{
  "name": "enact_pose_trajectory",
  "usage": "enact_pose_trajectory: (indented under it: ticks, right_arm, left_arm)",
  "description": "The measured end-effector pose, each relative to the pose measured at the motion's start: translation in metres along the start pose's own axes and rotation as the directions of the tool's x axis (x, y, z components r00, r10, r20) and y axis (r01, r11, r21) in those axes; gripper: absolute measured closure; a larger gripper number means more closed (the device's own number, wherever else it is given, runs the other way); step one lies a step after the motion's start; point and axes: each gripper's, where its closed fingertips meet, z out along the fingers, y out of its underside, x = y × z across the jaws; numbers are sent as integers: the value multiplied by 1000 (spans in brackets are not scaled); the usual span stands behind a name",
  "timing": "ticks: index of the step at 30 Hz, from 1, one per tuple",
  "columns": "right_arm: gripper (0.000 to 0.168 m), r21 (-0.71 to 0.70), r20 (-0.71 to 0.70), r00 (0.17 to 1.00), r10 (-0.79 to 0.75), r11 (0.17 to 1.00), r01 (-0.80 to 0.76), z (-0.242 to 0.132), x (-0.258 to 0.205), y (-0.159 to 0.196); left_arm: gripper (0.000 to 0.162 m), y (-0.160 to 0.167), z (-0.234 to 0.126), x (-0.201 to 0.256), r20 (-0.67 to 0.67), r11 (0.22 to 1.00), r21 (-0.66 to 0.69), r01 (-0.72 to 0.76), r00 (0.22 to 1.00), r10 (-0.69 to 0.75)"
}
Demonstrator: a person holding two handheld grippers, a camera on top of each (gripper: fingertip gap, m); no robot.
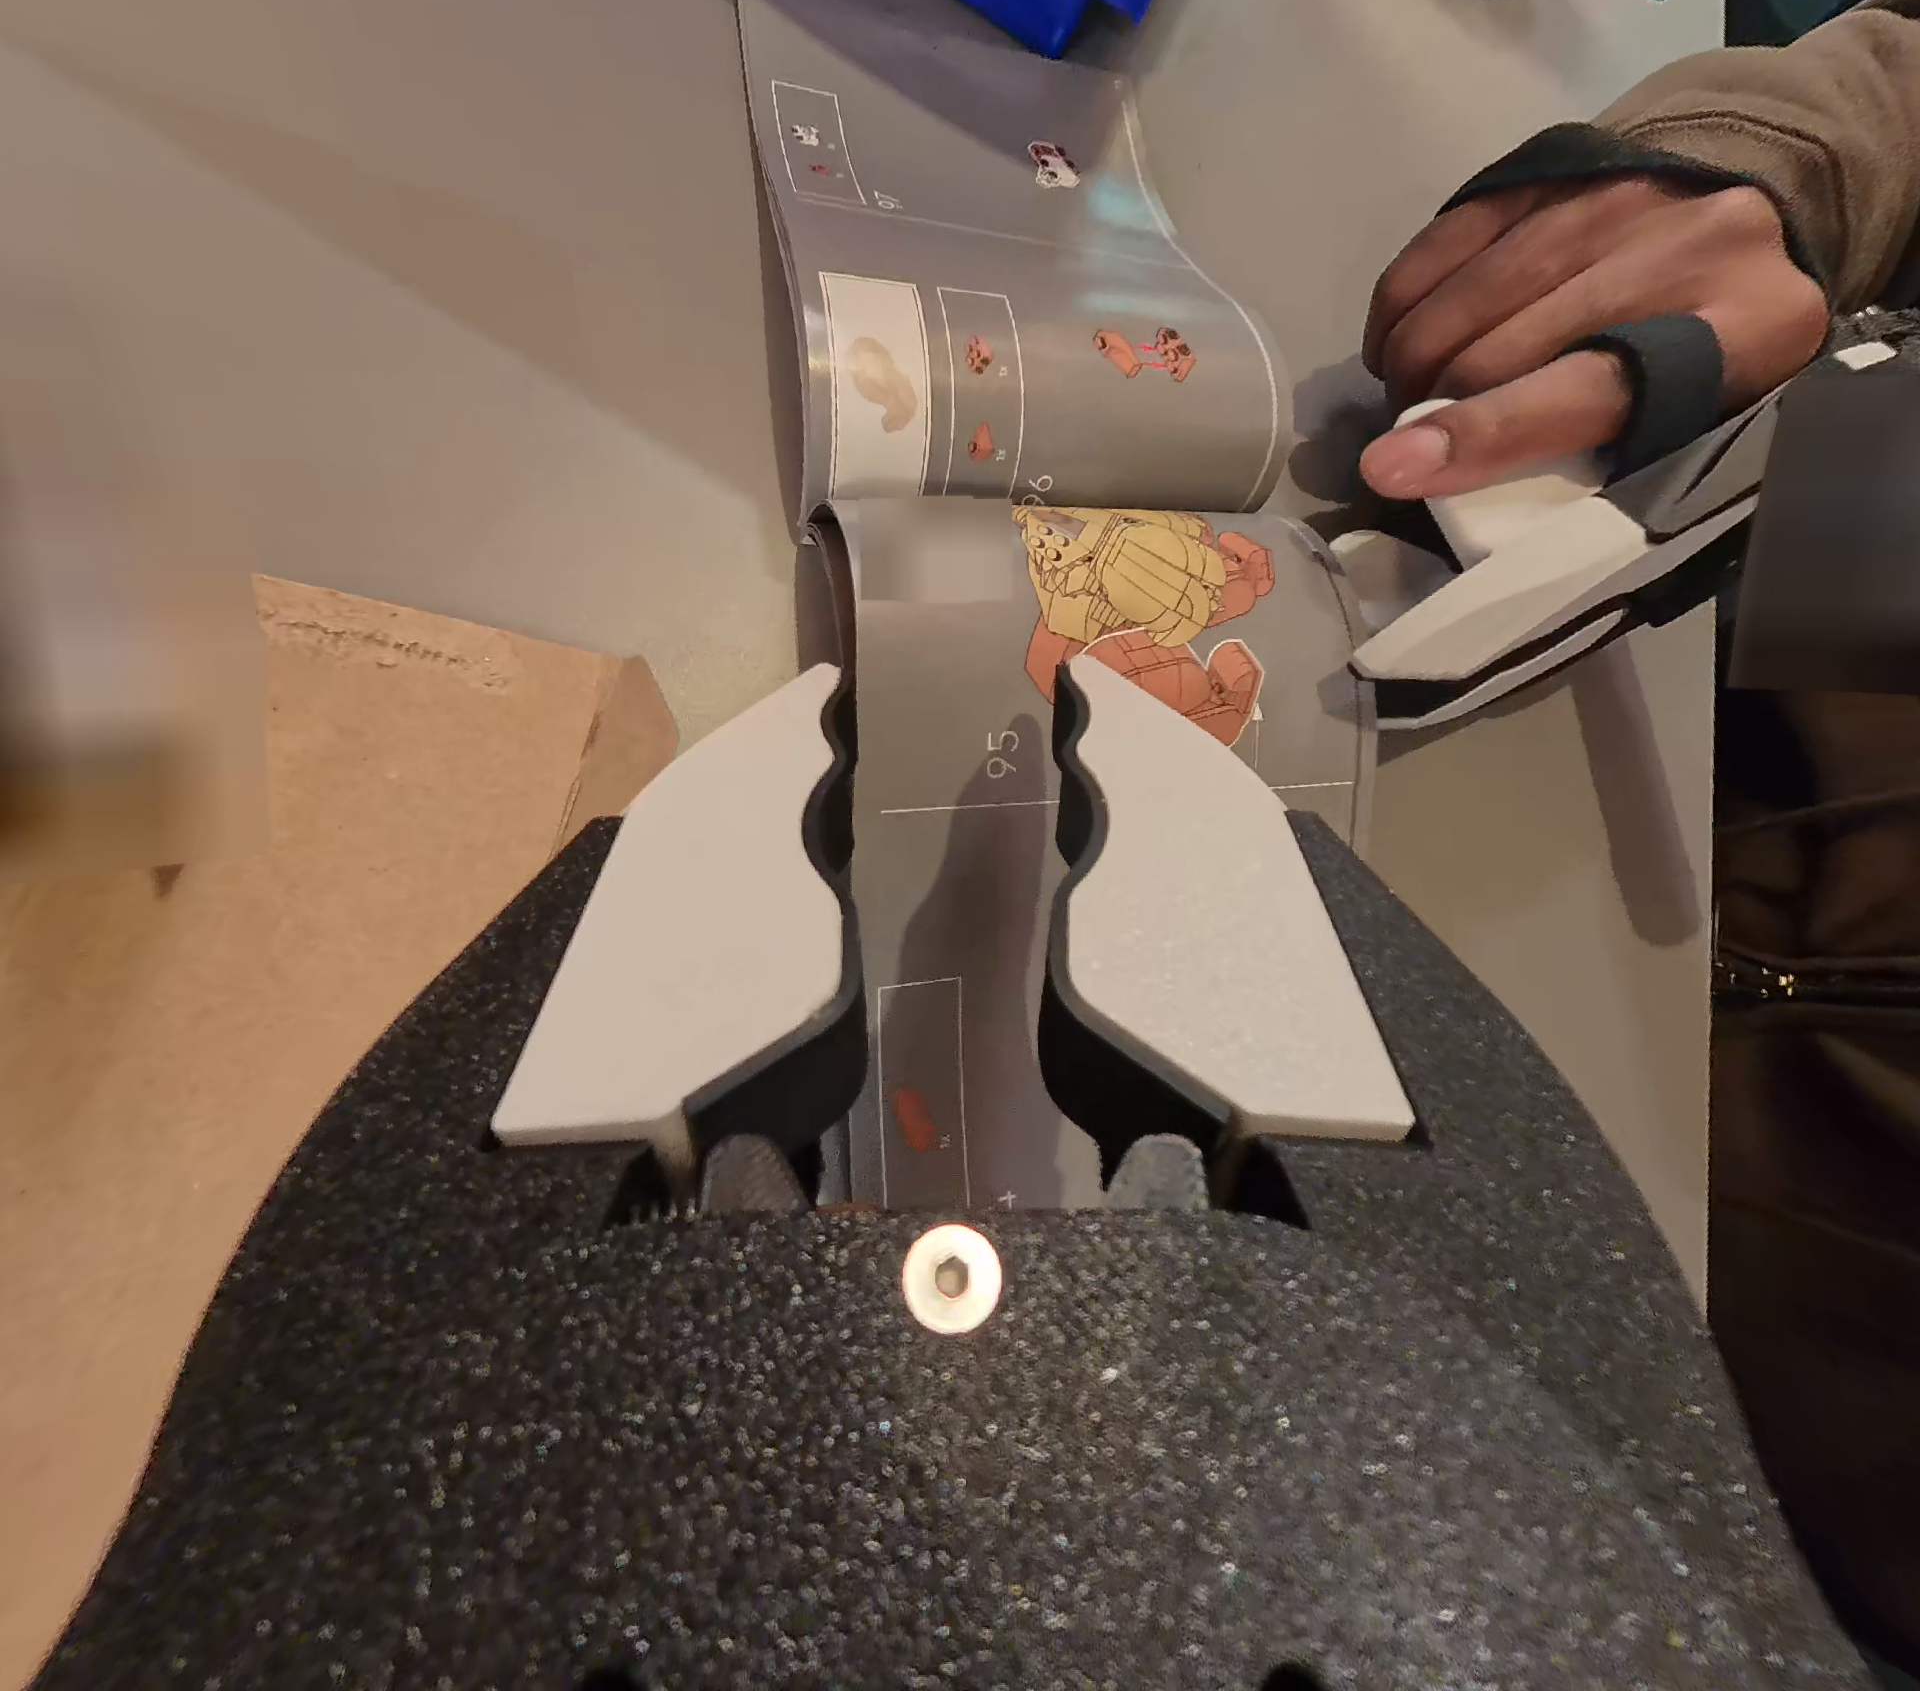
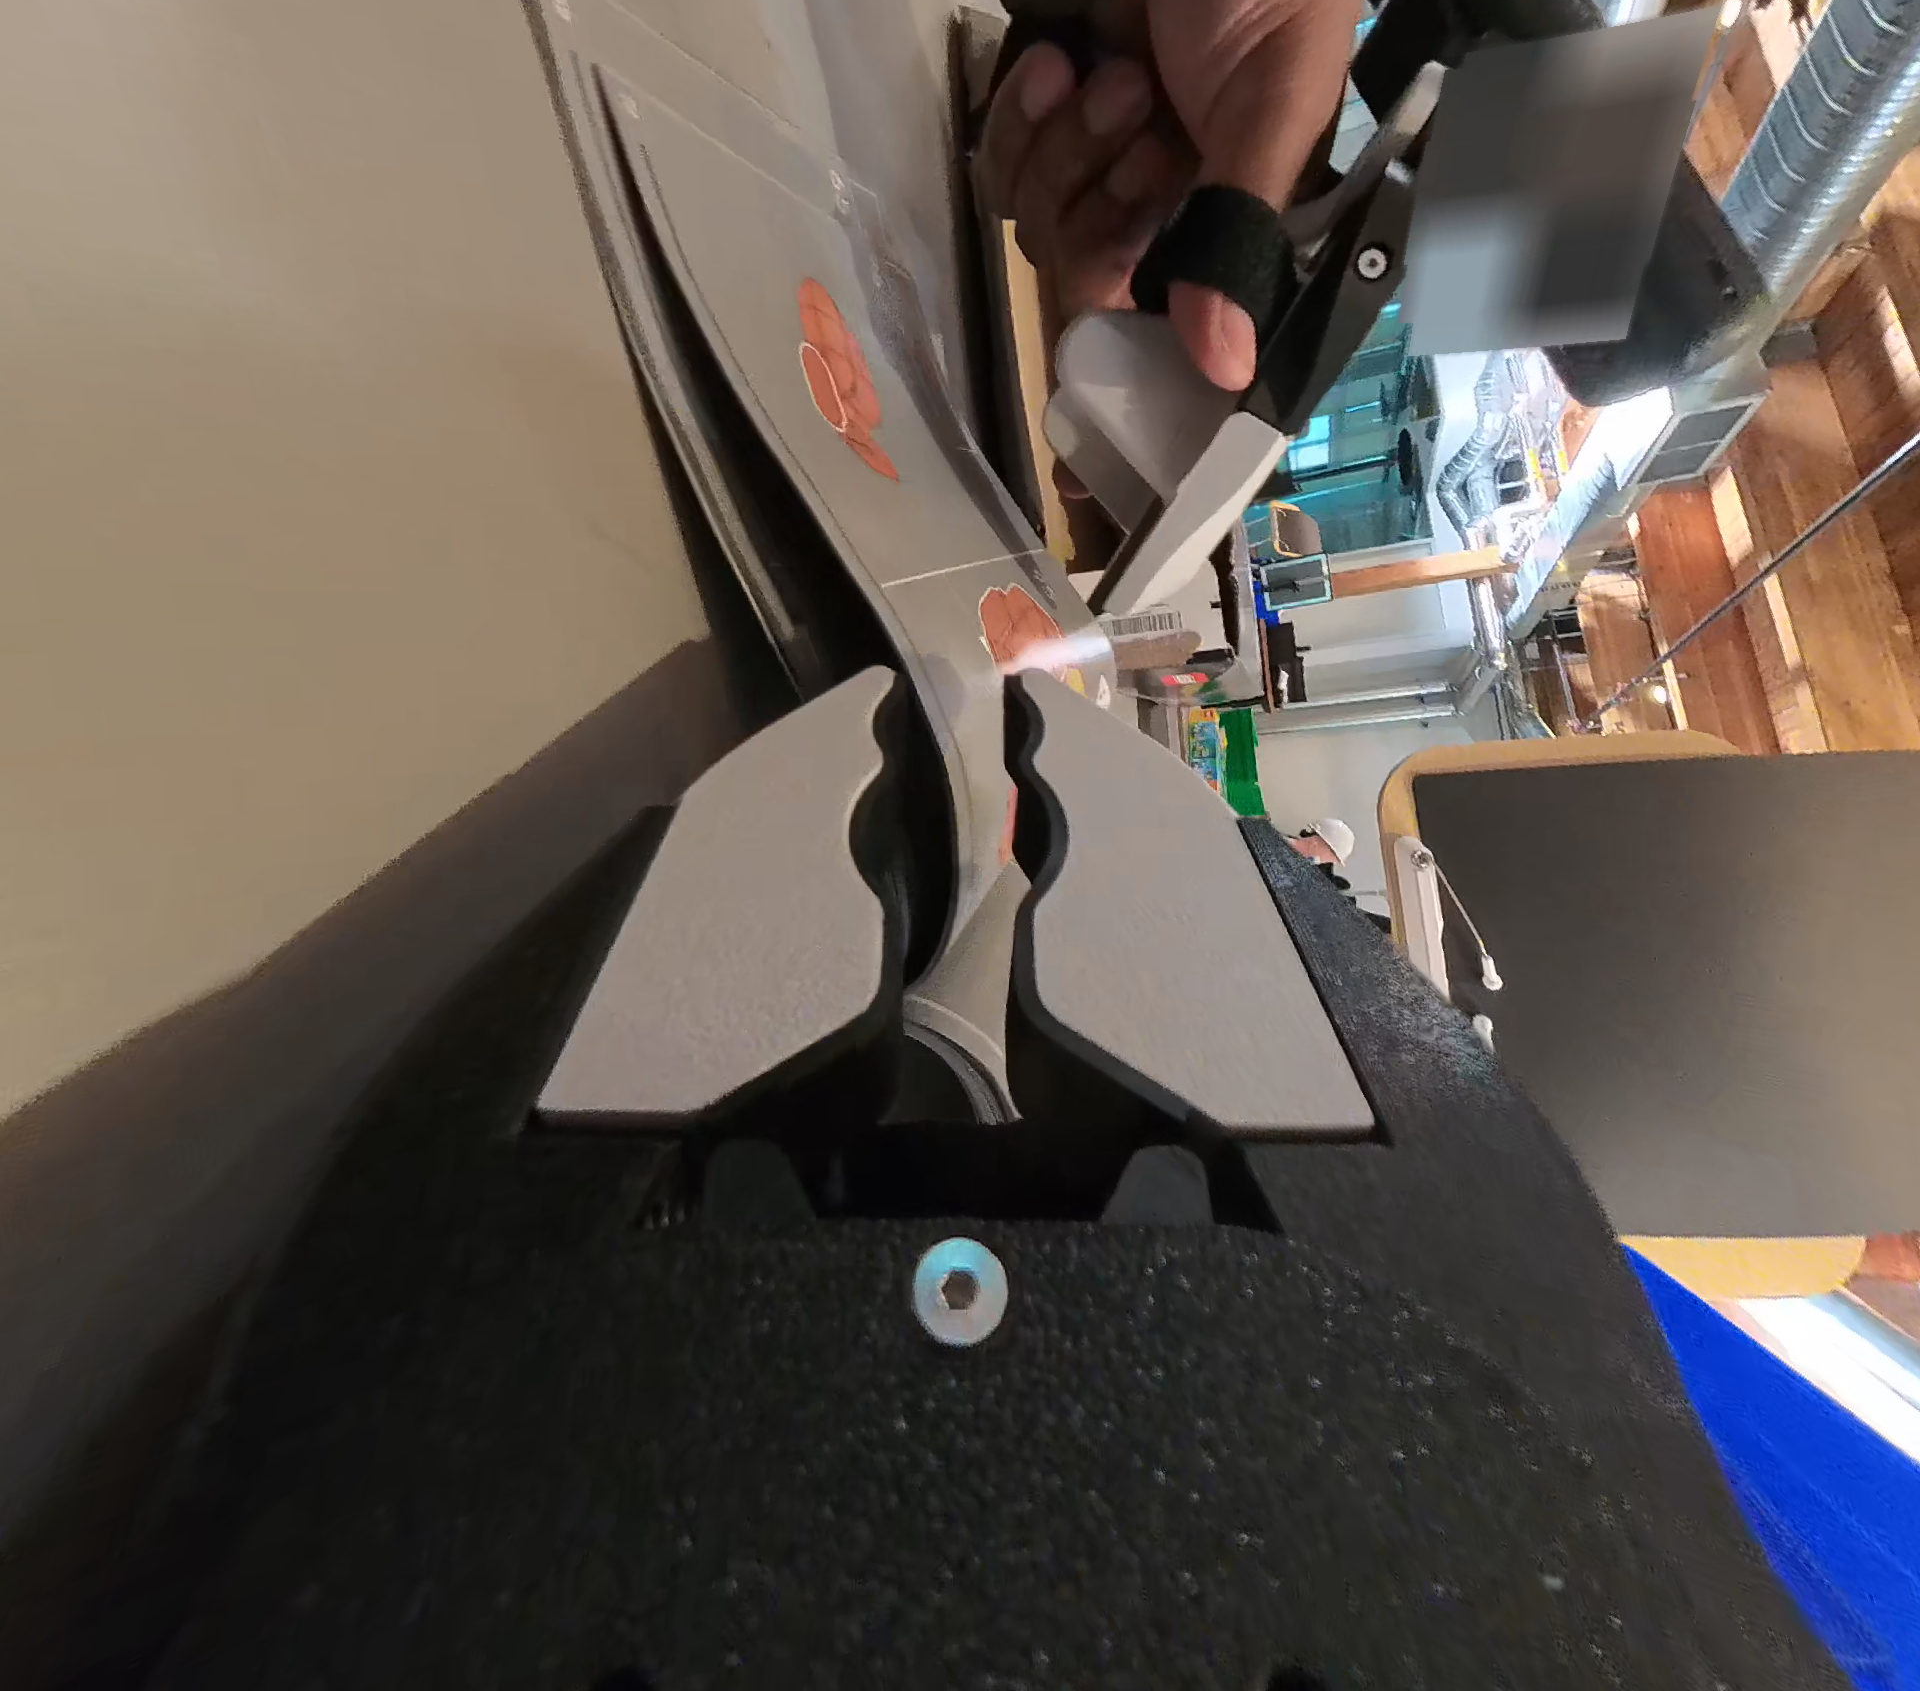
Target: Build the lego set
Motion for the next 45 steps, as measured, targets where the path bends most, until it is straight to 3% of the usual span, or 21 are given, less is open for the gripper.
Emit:
enact_pose_trajectory:
  ticks: [1, 12, 19, 24, 33, 38, 42, 45]
  right_arm:
    - [151, 0, -6, 1000, 4, 1000, -4, -1, 2, 0]
    - [154, -4, -193, 976, 103, 994, -105, -13, 43, 11]
    - [150, -23, -289, 918, 272, 957, -291, -19, 69, 33]
    - [148, 37, -377, 848, 373, 921, -388, -32, 94, 40]
    - [152, 18, -272, 797, 540, 830, -557, -24, 85, 61]
    - [153, 27, -250, 728, 638, 756, -654, -24, 87, 71]
    - [154, 31, -259, 649, 716, 677, -735, -25, 90, 84]
    - [157, 28, -275, 632, 724, 663, -748, -26, 91, 89]
  left_arm:
    - [126, 0, 0, 0, -1, 1000, -1, 0, 1000, 0]
    - [123, -8, -5, 2, -19, 999, 51, -8, 1000, 9]
    - [105, -23, -22, 15, 0, 962, 161, -221, 975, 224]
    - [99, -25, -23, 20, 0, 950, 175, -257, 965, 261]
    - [100, -25, -25, 15, -24, 967, 184, -174, 983, 182]
    - [100, -32, -31, 15, -46, 965, 232, -122, 990, 136]
    - [100, -45, -44, 12, -84, 948, 317, -22, 995, 51]
    - [100, -57, -53, 9, -151, 916, 385, 113, 987, -59]
